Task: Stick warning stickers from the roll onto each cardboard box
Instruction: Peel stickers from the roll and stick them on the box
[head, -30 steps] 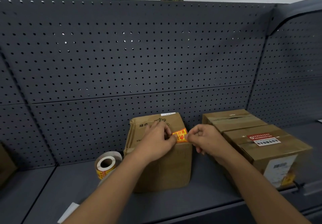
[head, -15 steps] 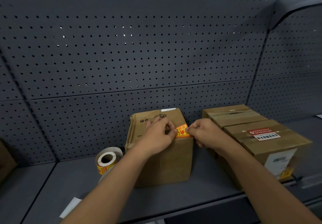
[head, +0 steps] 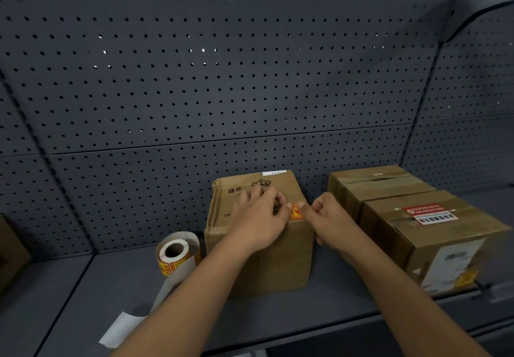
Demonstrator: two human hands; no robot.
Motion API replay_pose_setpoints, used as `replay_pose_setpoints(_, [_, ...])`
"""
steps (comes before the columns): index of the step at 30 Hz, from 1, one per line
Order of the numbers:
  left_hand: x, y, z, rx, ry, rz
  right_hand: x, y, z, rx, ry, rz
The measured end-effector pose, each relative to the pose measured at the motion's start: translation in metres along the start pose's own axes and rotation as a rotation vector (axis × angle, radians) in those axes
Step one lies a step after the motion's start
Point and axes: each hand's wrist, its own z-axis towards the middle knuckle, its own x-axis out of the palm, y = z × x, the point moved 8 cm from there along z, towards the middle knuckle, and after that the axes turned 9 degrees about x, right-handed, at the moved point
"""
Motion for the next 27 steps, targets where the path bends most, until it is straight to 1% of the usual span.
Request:
replay_pose_setpoints(2, [0.003, -0.002, 0.002, -0.011, 0.007, -0.018, 0.001, -0.002, -0.001, -0.035, -0.011, 0.031])
replay_pose_setpoints(4, [0.005, -0.005, 0.004, -0.023, 0.009, -0.044, 0.002, -0.004, -0.001, -0.046, -0.005, 0.007])
replay_pose_setpoints(7, [0.007, -0.006, 0.008, -0.042, 0.015, -0.042, 0.002, -0.005, 0.002, -0.006, 0.014, -0.077])
replay_pose_setpoints(10, [0.002, -0.003, 0.011, -0.082, -0.035, -0.022, -0.001, 0.003, 0.011, 0.07, 0.019, -0.189])
replay_pose_setpoints(13, [0.001, 0.0, 0.013, -0.1, -0.068, 0.019, 0.0, 0.013, 0.019, 0.066, 0.035, -0.328])
replay_pose_setpoints(17, [0.004, 0.001, 0.011, -0.1, -0.086, -0.011, 0.006, 0.006, 0.024, 0.069, 0.129, -0.228])
replay_pose_setpoints(23, [0.002, -0.004, 0.011, -0.085, -0.091, -0.045, 0.006, 0.008, 0.03, 0.013, 0.065, -0.306])
replay_pose_setpoints(27, [0.0, 0.006, 0.009, -0.114, -0.062, -0.049, 0.008, 0.018, 0.025, 0.008, 0.034, -0.395])
